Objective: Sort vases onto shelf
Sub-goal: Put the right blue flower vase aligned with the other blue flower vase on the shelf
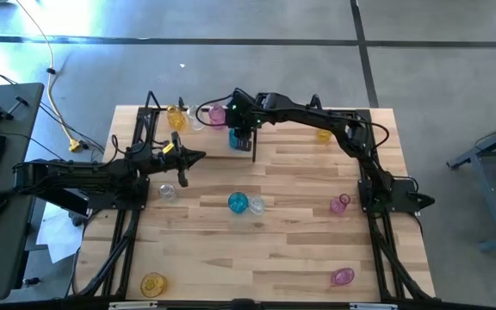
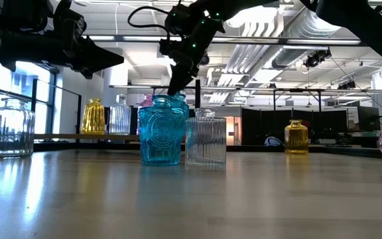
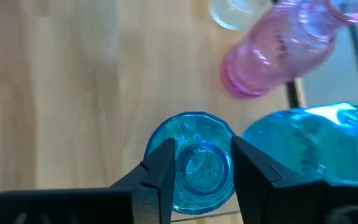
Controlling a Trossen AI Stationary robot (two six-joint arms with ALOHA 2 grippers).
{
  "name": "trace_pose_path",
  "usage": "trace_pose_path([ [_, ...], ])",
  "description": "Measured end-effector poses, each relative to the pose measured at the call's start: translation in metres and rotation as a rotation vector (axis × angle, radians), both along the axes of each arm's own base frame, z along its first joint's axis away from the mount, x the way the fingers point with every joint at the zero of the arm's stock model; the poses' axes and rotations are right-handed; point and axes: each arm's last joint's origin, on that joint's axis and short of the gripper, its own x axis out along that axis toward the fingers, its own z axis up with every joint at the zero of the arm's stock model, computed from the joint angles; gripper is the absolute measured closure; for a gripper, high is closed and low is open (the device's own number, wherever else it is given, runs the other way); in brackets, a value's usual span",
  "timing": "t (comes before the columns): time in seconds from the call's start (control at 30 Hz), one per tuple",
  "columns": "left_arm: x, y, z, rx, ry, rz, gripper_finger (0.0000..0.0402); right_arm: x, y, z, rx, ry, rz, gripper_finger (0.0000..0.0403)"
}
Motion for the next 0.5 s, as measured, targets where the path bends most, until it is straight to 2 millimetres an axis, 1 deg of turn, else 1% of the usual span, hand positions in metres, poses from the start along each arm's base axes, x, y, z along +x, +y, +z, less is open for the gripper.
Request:
trace_pose_path([
  [0.23,0.0,-0.0001,-0.0003,-0.001,0.002,-0.004,0.0401,-0.001,-0.0005,-0.0003,-0.011,0.013,-0.023,0.0272],
  [0.5,0.0,-0.0001,-0.0003,-0.001,0.002,-0.004,0.0401,-0.0009,-0.0004,0.0003,-0.002,0.006,-0.039,0.0269],
])
